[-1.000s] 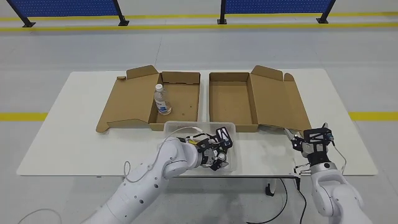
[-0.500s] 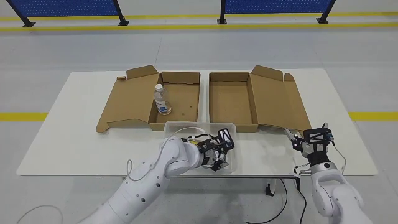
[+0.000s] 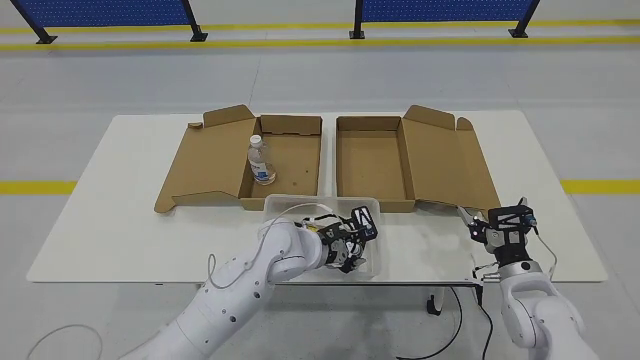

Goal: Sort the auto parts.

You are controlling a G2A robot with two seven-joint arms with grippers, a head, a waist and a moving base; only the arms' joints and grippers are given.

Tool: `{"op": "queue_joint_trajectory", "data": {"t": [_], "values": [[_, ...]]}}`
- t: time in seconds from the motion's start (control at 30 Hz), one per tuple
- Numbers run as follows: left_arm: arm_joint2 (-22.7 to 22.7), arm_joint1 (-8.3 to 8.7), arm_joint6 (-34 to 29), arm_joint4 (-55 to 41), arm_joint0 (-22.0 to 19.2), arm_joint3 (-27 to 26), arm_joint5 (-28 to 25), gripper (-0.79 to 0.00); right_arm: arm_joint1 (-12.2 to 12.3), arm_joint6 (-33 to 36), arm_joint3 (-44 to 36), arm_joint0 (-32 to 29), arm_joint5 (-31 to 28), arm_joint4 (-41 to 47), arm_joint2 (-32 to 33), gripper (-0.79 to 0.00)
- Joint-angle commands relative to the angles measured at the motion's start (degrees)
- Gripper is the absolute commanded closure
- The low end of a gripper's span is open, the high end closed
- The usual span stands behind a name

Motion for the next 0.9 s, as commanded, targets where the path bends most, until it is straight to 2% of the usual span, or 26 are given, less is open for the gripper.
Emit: {"op": "queue_joint_trajectory", "data": {"t": [0.0,0.07,0.47,0.67,0.87], "values": [[0.00,0.00,0.31,0.03,-0.02,0.03,0.07,-0.151,0.00,0.00,0.00,0.00,0.00,0.00,0.00,-0.785],[-0.11,0.05,0.75,0.73,-0.07,-0.07,0.39,0.000,0.00,0.00,0.00,0.00,0.00,0.00,0.00,-0.785],[-2.40,0.47,2.40,-0.25,-0.11,-1.35,0.91,0.000,0.00,0.00,0.00,0.00,0.00,0.00,0.00,-0.785],[-5.73,1.06,1.62,-5.00,-0.29,-4.29,-0.41,0.000,0.00,0.00,0.00,0.00,0.00,0.00,0.00,-0.785],[-8.72,1.95,-2.08,-10.04,-0.06,-8.59,-3.41,0.000,0.00,0.00,0.00,0.00,0.00,0.00,0.00,-0.785]]}}
